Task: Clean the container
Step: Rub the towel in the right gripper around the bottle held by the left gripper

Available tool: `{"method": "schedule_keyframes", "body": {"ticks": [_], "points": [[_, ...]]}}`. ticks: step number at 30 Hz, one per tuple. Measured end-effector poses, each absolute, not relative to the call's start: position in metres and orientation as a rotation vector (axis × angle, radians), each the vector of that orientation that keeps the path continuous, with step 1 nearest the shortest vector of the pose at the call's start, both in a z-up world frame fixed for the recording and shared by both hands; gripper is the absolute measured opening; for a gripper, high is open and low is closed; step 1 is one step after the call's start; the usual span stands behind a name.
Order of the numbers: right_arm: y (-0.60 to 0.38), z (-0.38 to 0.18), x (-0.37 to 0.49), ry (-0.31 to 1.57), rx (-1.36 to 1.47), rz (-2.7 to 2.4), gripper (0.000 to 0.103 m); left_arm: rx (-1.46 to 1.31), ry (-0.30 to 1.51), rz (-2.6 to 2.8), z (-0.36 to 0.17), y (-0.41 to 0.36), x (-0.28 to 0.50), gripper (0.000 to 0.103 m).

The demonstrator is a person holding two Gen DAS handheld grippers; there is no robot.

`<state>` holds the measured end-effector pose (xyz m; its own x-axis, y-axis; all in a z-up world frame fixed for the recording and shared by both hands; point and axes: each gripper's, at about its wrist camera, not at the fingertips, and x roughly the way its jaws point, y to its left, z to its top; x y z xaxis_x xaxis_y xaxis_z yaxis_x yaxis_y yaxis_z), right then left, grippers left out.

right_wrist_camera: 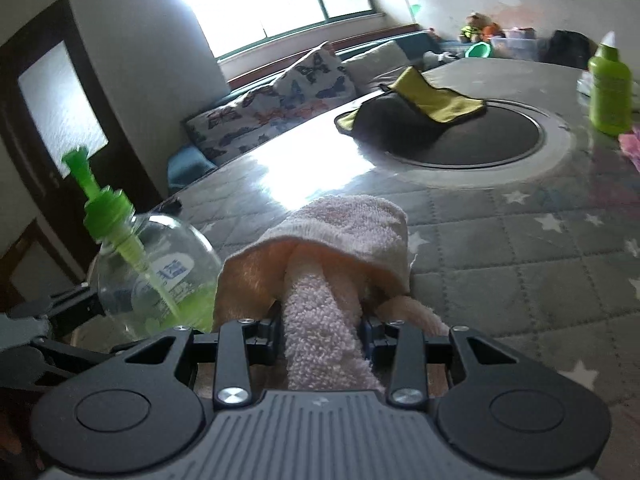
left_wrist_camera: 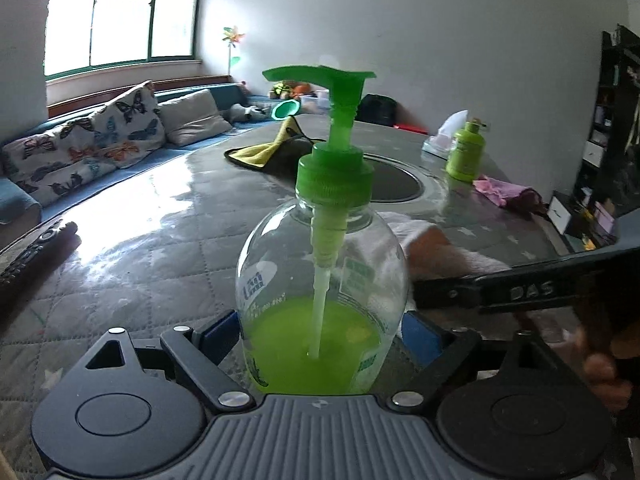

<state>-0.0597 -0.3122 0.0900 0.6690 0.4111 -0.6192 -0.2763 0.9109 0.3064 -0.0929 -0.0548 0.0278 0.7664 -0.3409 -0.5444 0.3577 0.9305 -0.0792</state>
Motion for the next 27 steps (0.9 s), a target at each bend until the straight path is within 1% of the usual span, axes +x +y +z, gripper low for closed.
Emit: {"method": "schedule_keyframes", "body": {"ticks": [6, 10, 16, 20, 22, 27], "points": [[-0.332, 0.1, -0.053, 0.723, 0.297, 0.388, 0.037, 0.08, 0.555, -0.436, 0.023, -0.051, -0.087, 0.087], [-0.339, 0.119, -0.046, 0.67, 0.387, 0.431, 0.037, 0.062, 0.544, -0.556, 0.021, -0.042, -0.076, 0.087], [-0.338, 0.146, -0.031, 0.612, 0.473, 0.528, 0.037, 0.129, 0.514, -0.682, 0.017, -0.055, -0.058, 0.087], [-0.333, 0.134, -0.016, 0.643, 0.487, 0.521, 0.037, 0.132, 0.51, -0.704, 0.015, -0.057, -0.053, 0.087], [-0.336, 0.121, -0.01, 0.656, 0.538, 0.525, 0.038, 0.129, 0.513, -0.707, 0.015, -0.059, -0.051, 0.087], [-0.347, 0.098, 0.001, 0.68, 0.624, 0.503, 0.038, 0.135, 0.51, -0.704, 0.013, -0.062, -0.051, 0.087]]}}
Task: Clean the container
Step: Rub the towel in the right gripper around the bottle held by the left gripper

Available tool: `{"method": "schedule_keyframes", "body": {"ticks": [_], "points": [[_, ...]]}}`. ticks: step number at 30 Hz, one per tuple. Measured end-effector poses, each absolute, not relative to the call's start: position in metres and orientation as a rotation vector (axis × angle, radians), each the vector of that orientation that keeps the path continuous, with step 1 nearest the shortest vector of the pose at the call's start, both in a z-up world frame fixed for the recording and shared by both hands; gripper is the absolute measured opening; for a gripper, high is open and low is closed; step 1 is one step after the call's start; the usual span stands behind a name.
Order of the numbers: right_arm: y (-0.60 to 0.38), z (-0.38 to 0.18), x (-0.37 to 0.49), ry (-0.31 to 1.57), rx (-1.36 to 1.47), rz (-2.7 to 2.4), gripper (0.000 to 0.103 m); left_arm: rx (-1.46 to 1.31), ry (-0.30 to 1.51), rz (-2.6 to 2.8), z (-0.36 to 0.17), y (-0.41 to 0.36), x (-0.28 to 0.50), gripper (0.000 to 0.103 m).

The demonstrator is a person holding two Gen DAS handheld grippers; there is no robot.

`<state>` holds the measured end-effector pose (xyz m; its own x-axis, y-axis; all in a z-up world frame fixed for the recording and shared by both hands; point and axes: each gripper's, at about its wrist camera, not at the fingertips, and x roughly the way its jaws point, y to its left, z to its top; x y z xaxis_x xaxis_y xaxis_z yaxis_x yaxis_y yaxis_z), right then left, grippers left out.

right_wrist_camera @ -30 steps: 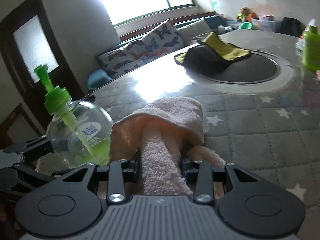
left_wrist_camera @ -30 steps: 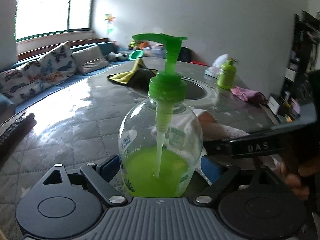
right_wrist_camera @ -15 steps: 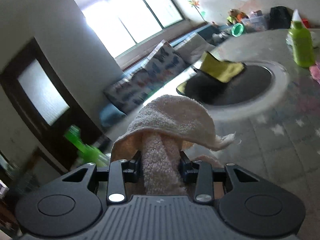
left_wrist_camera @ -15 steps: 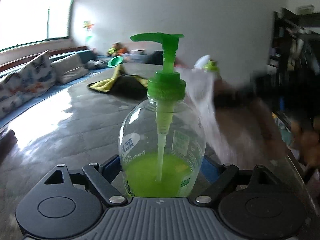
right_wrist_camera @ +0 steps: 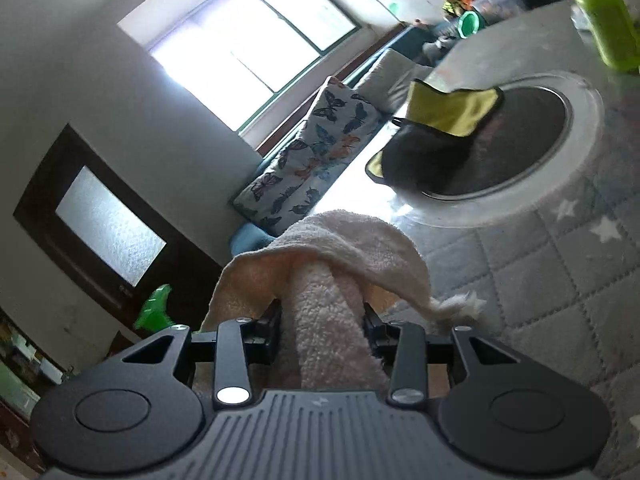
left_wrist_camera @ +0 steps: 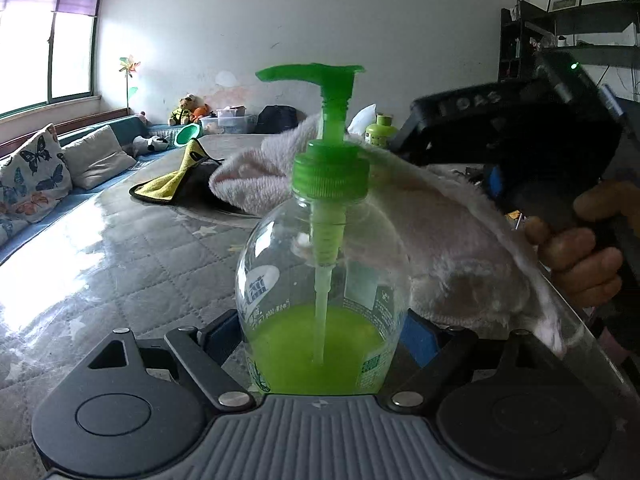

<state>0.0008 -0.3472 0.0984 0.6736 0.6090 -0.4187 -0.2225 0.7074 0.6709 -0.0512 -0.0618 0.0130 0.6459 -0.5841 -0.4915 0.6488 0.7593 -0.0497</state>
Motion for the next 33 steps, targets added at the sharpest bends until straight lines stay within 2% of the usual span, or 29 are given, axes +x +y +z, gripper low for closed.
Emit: {"method": "schedule_keyframes", "body": {"ticks": [6, 18, 33], "points": [[-0.347, 0.084, 0.003, 0.719, 0.558, 0.434, 0.038, 0.141, 0.513, -0.688, 0.013, -0.065, -0.051, 0.087], [-0.316, 0.079, -0.024, 0.748, 0.246, 0.35, 0.038, 0.134, 0.561, -0.584, 0.018, -0.067, -0.061, 0.088], [-0.352, 0.101, -0.054, 0.699, 0.372, 0.345, 0.037, 0.133, 0.575, -0.555, 0.023, -0.072, -0.062, 0.086]]}}
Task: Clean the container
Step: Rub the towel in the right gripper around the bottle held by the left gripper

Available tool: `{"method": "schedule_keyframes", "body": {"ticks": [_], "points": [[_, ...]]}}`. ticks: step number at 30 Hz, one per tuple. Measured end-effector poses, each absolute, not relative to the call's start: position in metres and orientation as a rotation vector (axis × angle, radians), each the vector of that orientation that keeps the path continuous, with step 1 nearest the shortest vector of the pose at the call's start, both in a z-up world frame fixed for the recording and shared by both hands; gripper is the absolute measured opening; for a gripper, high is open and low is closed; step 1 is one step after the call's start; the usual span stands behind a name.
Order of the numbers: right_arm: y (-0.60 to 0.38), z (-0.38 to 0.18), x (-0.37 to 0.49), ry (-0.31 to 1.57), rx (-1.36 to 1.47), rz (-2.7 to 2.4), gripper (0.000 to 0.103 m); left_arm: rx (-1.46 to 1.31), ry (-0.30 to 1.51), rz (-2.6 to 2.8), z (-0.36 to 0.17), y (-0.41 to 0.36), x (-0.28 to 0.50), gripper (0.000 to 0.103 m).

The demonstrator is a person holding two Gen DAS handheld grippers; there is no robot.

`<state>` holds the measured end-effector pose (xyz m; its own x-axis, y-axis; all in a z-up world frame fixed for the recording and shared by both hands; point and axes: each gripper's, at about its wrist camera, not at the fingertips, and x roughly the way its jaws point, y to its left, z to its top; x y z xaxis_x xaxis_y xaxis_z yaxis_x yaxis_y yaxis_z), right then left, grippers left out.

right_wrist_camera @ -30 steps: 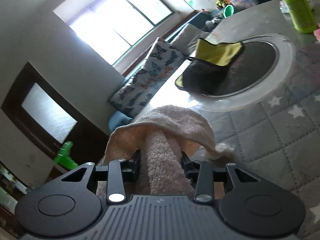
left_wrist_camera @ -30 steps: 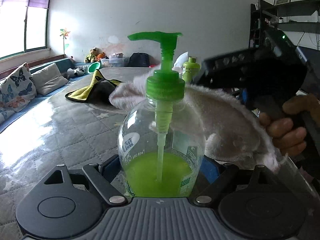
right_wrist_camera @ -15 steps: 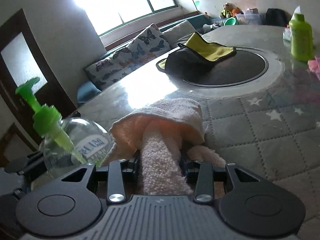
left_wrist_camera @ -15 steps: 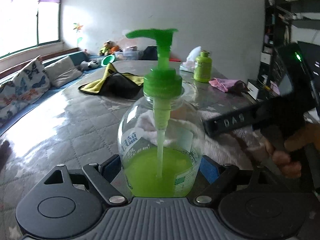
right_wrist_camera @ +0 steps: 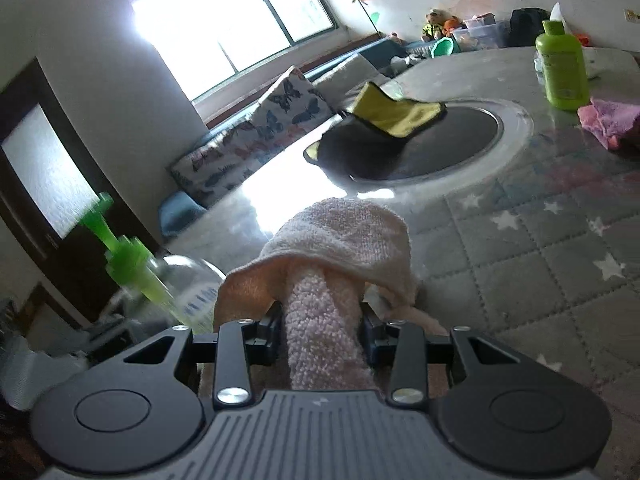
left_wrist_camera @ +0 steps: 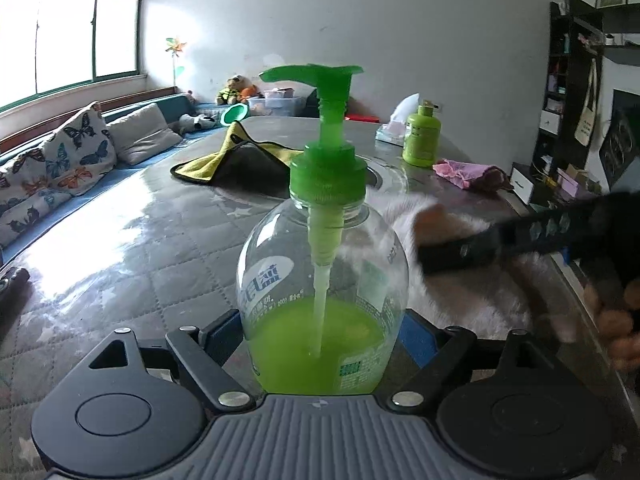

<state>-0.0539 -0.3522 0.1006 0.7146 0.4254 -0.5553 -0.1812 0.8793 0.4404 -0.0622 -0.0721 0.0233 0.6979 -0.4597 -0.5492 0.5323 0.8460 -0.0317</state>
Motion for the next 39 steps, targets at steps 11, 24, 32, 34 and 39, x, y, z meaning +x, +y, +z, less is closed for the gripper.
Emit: {"method": "schedule_keyframes", "body": {"ticks": [11, 24, 32, 34, 39], "points": [[-0.342, 0.15, -0.029, 0.597, 0.511, 0.521, 0.037, 0.228, 0.561, -0.737, 0.023, -0.063, -0.05, 0.086], [-0.332, 0.101, 0.002, 0.684, 0.564, 0.514, 0.038, 0.201, 0.548, -0.749, 0.016, -0.064, -0.047, 0.086], [-0.337, 0.074, 0.001, 0.754, 0.522, 0.429, 0.038, 0.194, 0.548, -0.713, 0.015, -0.069, -0.049, 0.087], [-0.336, 0.07, -0.003, 0.762, 0.489, 0.413, 0.038, 0.188, 0.553, -0.697, 0.016, -0.068, -0.049, 0.087], [-0.328, 0.074, -0.02, 0.746, 0.367, 0.383, 0.038, 0.17, 0.563, -0.634, 0.024, -0.069, -0.059, 0.087]]}}
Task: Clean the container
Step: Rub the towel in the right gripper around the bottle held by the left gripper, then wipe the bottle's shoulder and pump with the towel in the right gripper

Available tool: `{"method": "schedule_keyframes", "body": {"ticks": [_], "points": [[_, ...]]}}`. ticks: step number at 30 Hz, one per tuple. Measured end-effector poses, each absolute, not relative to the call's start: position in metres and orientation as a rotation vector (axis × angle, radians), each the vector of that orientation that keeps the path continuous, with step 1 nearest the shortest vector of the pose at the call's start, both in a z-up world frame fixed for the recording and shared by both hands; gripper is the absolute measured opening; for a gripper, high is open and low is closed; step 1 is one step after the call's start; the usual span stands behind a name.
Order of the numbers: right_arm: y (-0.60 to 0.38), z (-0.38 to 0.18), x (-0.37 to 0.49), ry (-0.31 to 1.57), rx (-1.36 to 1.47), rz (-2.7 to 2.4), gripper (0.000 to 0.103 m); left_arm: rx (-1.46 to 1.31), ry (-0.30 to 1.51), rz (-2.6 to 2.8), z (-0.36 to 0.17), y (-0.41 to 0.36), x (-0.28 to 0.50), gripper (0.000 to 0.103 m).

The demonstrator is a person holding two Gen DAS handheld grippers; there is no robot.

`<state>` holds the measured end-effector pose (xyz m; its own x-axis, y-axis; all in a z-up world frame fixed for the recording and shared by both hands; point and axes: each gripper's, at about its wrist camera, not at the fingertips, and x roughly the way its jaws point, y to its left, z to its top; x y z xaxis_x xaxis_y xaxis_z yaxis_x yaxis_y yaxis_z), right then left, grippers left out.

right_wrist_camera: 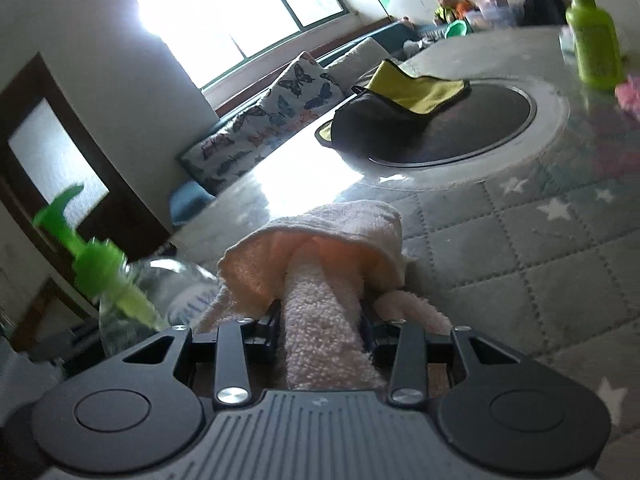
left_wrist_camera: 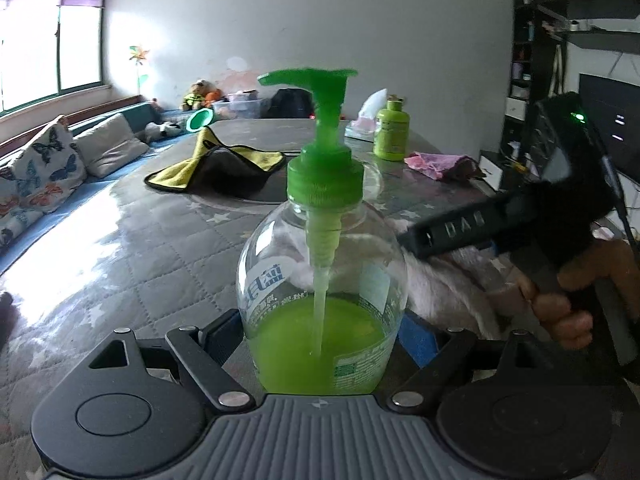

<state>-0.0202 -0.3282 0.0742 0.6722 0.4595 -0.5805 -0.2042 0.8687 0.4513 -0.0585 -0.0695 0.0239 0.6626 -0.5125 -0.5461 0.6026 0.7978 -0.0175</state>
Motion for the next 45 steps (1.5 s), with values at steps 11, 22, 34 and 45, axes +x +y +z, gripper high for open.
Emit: {"method": "schedule_keyframes", "body": {"ticks": [11, 22, 34, 45], "points": [[-0.347, 0.085, -0.05, 0.728, 0.367, 0.351, 0.038, 0.15, 0.578, -0.583, 0.029, -0.072, -0.065, 0.086], [-0.354, 0.132, -0.051, 0.606, 0.45, 0.43, 0.037, 0.219, 0.546, -0.739, 0.028, -0.065, -0.064, 0.085], [-0.332, 0.114, -0.013, 0.663, 0.541, 0.534, 0.038, 0.2, 0.53, -0.773, 0.021, -0.063, -0.059, 0.086], [-0.343, 0.078, -0.007, 0.747, 0.525, 0.46, 0.038, 0.2, 0.541, -0.744, 0.016, -0.067, -0.059, 0.086]]}}
